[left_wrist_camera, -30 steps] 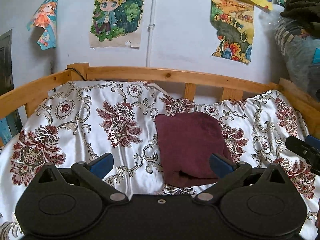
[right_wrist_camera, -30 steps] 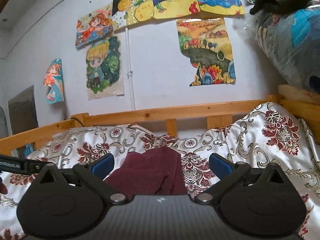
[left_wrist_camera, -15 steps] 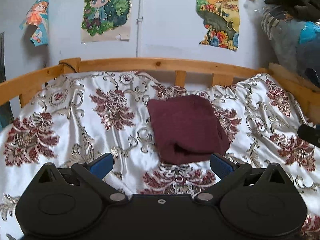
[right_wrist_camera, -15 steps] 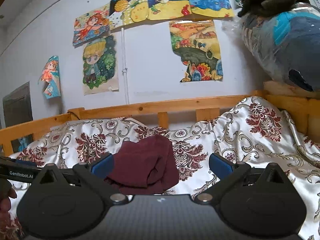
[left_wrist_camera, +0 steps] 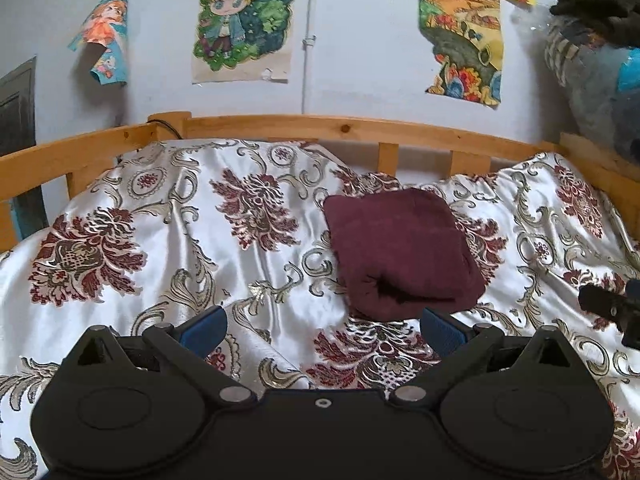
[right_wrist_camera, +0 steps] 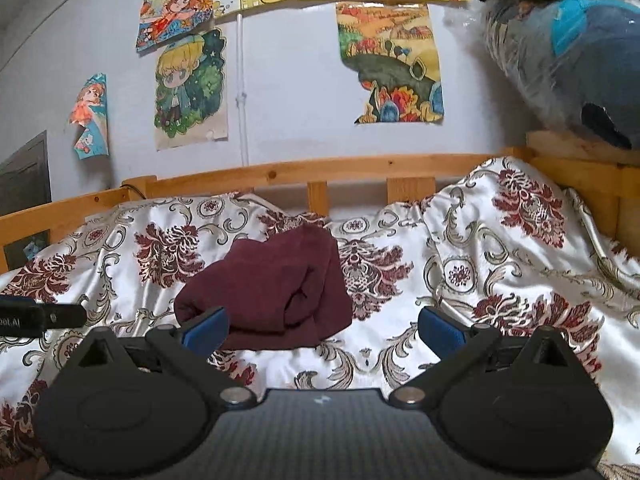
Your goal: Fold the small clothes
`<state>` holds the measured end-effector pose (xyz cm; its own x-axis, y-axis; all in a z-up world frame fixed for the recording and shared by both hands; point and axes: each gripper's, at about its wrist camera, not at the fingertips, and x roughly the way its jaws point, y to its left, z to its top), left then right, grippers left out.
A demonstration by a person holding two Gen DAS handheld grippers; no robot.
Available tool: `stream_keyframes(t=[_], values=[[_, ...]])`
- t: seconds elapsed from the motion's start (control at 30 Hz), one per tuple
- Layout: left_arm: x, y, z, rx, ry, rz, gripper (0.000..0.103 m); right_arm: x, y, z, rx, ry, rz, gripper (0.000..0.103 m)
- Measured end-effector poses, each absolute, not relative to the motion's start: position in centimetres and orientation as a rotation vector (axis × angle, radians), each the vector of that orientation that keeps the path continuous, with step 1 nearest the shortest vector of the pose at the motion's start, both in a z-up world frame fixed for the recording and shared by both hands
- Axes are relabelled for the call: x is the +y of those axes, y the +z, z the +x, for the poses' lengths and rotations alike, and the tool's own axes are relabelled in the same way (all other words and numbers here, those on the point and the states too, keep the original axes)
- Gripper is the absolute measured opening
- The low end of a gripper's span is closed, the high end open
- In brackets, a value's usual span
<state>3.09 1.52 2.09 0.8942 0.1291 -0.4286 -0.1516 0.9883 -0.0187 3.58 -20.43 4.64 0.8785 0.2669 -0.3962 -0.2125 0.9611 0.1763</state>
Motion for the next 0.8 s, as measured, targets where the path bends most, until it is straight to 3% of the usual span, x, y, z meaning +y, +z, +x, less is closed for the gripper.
stream_keyframes(t=[0.8], values=[[1.39, 2.03, 2.95, 0.445, 0.150, -0.043, 0.102, -20.43, 4.63, 3.58, 0.436, 0.258, 0.131, 0.103]])
